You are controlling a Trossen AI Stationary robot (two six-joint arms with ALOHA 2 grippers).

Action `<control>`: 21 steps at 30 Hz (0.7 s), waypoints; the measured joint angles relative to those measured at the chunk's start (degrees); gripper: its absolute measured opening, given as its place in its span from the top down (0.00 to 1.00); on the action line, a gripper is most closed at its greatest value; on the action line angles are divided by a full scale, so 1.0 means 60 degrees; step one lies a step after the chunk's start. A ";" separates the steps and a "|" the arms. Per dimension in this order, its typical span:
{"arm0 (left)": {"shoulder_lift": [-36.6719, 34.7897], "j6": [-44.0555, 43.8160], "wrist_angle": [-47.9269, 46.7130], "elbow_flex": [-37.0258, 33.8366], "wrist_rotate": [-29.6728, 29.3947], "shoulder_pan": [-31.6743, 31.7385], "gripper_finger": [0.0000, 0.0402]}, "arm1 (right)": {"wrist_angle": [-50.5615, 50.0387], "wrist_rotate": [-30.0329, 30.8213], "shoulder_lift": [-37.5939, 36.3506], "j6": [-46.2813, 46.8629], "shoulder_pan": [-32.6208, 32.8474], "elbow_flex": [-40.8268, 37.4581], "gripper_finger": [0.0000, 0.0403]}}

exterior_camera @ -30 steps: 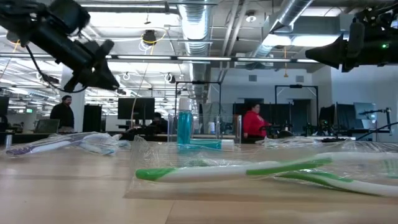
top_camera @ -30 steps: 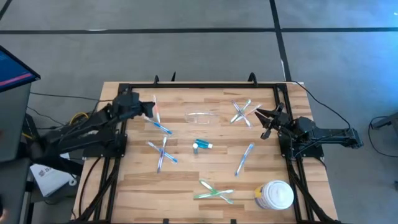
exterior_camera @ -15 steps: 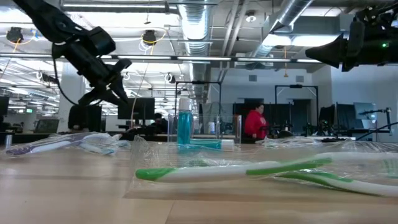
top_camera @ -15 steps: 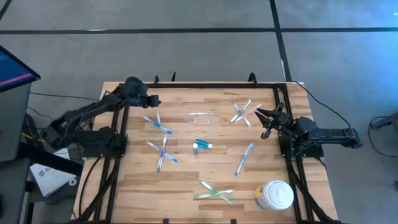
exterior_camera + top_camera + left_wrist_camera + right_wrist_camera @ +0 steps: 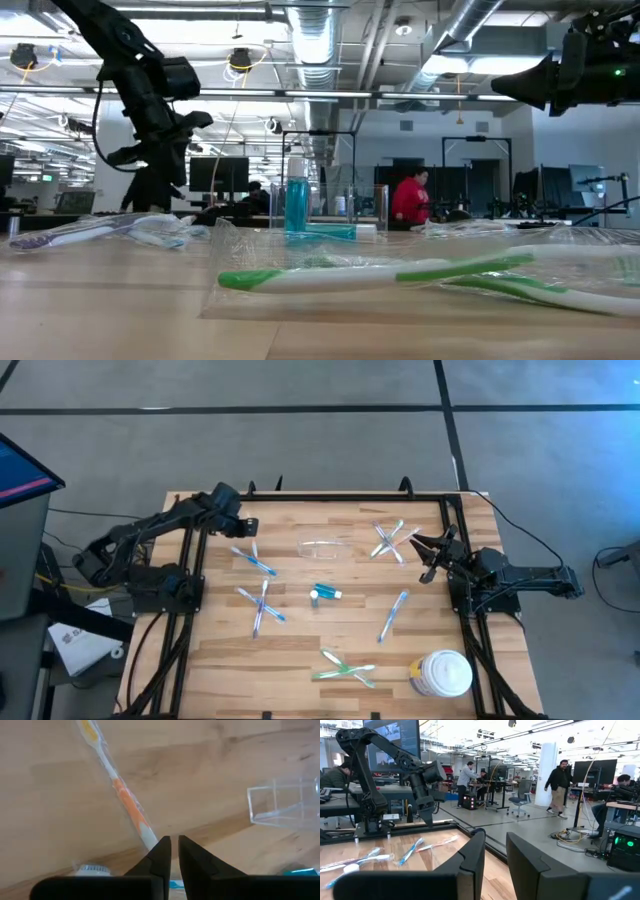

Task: Pick & Place toothbrushing station
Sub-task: Put the left orange toothbrush into the transparent organizer

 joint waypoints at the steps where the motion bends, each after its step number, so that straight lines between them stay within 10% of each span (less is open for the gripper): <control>1: 0.0078 -0.0006 -0.0007 -0.0012 0.0002 -0.0059 0.93 | 0.0000 0.0000 0.0000 -0.0002 0.0000 0.0001 0.82; 21: 0.1410 -0.0120 -0.0059 -0.0029 -0.0021 -0.0404 0.74 | 0.0000 0.0000 0.0000 -0.0007 0.0000 0.0001 0.82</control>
